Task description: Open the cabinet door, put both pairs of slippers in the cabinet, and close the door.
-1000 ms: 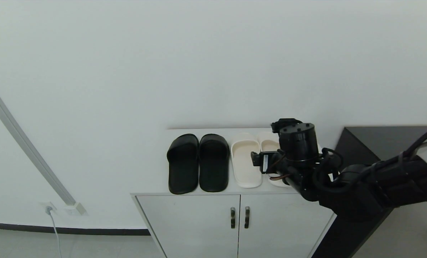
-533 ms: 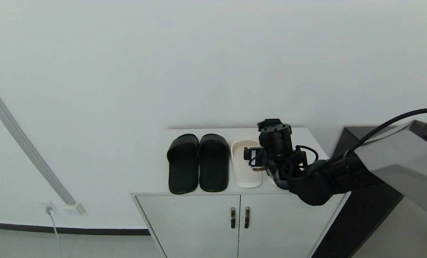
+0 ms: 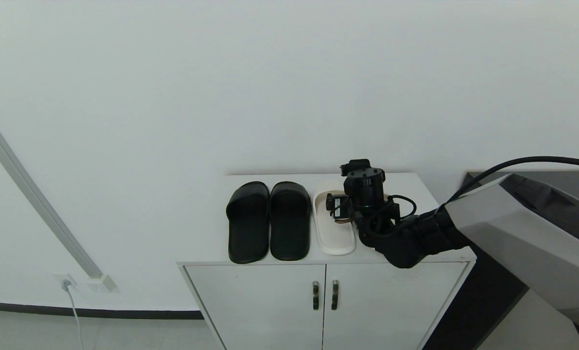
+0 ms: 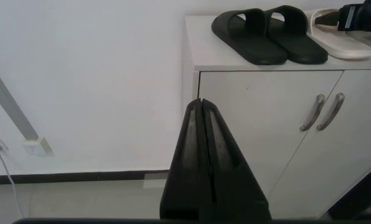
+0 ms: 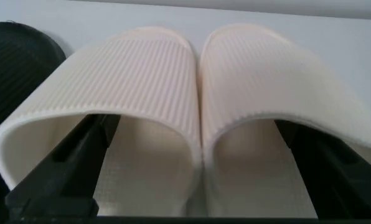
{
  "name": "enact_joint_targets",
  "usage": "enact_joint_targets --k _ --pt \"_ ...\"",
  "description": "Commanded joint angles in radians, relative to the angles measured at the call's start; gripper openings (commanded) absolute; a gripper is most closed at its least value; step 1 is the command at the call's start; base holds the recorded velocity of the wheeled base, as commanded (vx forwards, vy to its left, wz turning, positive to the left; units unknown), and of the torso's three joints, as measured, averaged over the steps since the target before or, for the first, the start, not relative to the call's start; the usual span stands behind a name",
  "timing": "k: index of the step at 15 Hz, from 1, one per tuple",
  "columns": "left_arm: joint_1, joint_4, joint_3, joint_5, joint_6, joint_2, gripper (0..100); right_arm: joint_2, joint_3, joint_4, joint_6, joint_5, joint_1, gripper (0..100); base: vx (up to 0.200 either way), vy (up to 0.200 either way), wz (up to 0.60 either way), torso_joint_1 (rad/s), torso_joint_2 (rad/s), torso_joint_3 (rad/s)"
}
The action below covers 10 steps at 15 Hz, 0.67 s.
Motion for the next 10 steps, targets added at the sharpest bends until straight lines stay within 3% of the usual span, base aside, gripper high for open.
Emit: enact_joint_targets --k 1,10 --pt "0.001 0.0 0.0 0.0 -0.001 0.001 0 0.028 -0.035 0.0 -0.002 0.0 -0.007 0 0.0 0.0 0.0 0.0 0.0 0.0" --pt "0.001 0.0 0.0 0.0 -0.001 0.001 0 0.007 -0.034 -0.018 -0.035 -0.02 -0.009 0 0.0 0.0 0.0 0.0 0.0 0.0"
